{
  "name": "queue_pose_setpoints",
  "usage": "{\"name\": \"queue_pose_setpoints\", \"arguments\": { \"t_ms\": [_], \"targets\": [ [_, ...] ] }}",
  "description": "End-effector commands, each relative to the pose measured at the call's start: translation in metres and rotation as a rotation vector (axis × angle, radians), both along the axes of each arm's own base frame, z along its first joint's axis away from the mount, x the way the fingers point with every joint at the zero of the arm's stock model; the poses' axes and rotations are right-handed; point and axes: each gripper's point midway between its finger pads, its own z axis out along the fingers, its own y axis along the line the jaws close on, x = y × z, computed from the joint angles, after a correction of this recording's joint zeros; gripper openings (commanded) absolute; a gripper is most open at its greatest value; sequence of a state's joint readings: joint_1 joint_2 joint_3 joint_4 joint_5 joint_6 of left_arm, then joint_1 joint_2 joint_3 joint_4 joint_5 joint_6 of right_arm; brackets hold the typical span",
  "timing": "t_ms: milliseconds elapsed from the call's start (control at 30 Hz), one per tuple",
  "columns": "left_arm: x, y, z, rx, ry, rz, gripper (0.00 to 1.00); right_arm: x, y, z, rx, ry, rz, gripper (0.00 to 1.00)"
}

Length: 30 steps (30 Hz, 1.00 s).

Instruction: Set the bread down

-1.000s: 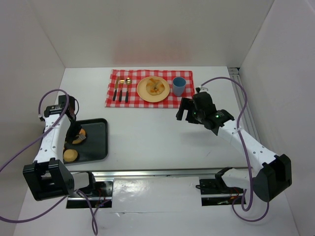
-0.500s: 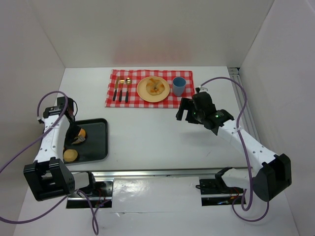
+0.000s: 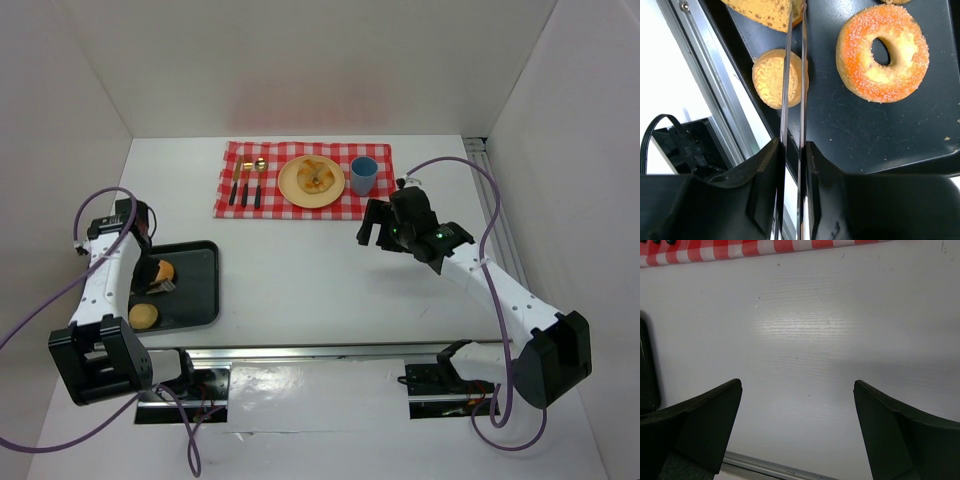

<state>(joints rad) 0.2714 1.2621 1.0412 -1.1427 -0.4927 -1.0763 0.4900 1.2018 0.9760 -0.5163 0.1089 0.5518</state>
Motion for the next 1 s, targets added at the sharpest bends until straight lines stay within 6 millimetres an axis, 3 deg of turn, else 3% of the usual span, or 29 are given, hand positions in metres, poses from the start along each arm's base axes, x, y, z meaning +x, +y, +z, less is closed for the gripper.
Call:
{"name": "queue_pose_setpoints", "arguments": {
  "t_ms": [0, 100, 367, 600, 700, 800, 967],
  "targets": [
    [-0.001, 0.003, 0.016, 0.018, -0.036, 0.008, 0.15, 0.015, 0.008, 0.026, 0.043, -0.083, 0.014, 1.0],
    [0.005, 0.001, 0.025, 0.008, -0.068, -0.013, 0.0, 0.016, 0.009, 0.03, 0.047, -0.091, 0.014, 1.0],
    [0.02, -0.005, 0.062, 0.026, -0.17, -0.063, 0.0, 0.017, 0.007, 0.03, 0.042, -0.094, 0.007, 1.0],
    [0.029, -0.007, 0.11, 0.1, -0.263, -0.123, 0.0, 0.017, 0.007, 0.03, 0.042, -0.094, 0.007, 1.0],
    [0.034, -0.01, 0.118, 0.111, -0.286, -0.145, 0.0, 0.018, 0.008, 0.027, 0.037, -0.086, 0.007, 1.0],
    [0.05, -0.026, 0.132, 0.093, -0.346, -0.256, 0.0, 0.019, 0.006, 0.027, 0.031, -0.089, -0.001, 1.0],
    [0.108, -0.067, 0.159, 0.089, -0.467, -0.509, 0.0, 0.022, 0.005, 0.03, 0.019, -0.093, -0.003, 1.0]
  ]
}}
